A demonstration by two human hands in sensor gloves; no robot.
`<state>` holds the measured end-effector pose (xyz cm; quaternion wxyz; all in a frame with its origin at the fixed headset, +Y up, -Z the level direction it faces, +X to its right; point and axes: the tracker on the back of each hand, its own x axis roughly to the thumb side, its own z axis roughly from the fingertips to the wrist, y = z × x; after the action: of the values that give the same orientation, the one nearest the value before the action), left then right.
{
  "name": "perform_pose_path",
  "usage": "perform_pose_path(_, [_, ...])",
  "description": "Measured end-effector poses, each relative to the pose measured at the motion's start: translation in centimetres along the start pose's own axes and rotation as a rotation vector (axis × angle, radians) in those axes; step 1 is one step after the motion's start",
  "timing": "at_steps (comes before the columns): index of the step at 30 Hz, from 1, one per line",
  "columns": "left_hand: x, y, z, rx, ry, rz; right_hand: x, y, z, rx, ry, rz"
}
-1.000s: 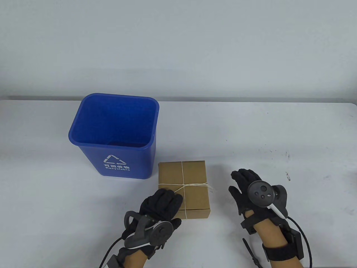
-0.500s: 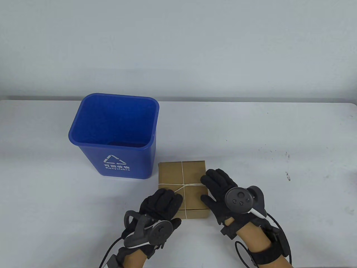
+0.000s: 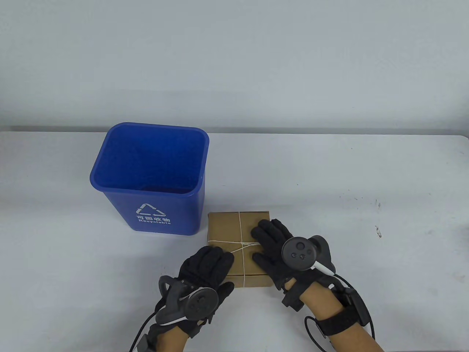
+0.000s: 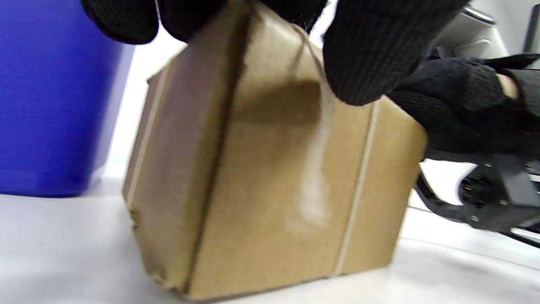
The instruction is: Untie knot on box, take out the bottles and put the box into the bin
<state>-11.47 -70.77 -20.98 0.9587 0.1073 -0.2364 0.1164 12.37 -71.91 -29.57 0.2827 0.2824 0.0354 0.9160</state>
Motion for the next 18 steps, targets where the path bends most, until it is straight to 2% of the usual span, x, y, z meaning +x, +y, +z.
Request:
perform_pose_path(6, [-1.6,0.3,0.4,0.018,0.112,0.108,0.0,0.1,0.1,0.008,0.013,-0.009])
perform_pose_path(13, [-3.7,0.4,1.0,0.047,0.284,0.314,0.0,0.2,0.1,0.003,0.016,-0.004])
perform_pose_path(18, [-4.5,0.3,1.2,0.059,0.374,0.366,0.0,0.2,0.2,0.002,0.023,0.002])
